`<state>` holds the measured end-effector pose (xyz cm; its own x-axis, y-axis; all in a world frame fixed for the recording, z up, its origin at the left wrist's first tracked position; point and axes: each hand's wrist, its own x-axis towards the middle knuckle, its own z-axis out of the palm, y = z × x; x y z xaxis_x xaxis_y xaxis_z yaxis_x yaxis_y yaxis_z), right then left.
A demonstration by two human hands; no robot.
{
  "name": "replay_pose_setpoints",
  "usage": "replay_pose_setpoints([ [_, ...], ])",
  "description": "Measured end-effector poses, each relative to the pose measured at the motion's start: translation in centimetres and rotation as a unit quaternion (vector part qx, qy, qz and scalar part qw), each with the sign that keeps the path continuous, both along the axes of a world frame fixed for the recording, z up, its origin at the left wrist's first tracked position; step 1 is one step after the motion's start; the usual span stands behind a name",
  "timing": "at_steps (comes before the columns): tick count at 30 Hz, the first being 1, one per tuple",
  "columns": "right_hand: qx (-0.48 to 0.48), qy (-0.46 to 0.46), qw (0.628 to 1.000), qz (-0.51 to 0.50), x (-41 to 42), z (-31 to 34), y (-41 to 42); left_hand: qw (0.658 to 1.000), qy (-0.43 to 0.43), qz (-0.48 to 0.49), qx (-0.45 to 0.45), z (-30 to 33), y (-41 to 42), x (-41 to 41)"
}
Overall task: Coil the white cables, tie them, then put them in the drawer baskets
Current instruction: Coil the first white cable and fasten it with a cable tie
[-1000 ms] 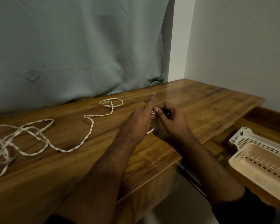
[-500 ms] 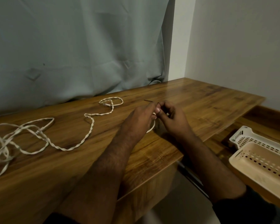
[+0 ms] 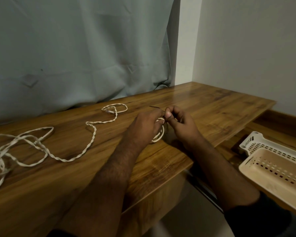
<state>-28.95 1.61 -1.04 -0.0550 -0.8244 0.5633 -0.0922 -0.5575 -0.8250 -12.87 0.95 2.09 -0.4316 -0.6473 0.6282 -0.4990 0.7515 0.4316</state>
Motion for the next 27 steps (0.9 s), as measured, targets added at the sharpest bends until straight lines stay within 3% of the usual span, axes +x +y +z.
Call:
replay_pose_setpoints([
  [9, -0.037, -0.033, 0.992, -0.114, -0.5, 0.2, -0.2, 0.999, -0.027, -0.028, 0.022, -0.2, 0.0, -0.5],
  [21, -0.107, 0.047, 0.962, -0.245, -0.7, 0.1, -0.5, 0.999, -0.019, -0.028, 0.041, 0.2, 0.6, -0.7],
  [27, -0.027, -0.073, 0.967, -0.243, -1.6, 0.2, -0.2, 0.996, -0.080, -0.039, 0.004, -0.3, 0.9, -0.8],
])
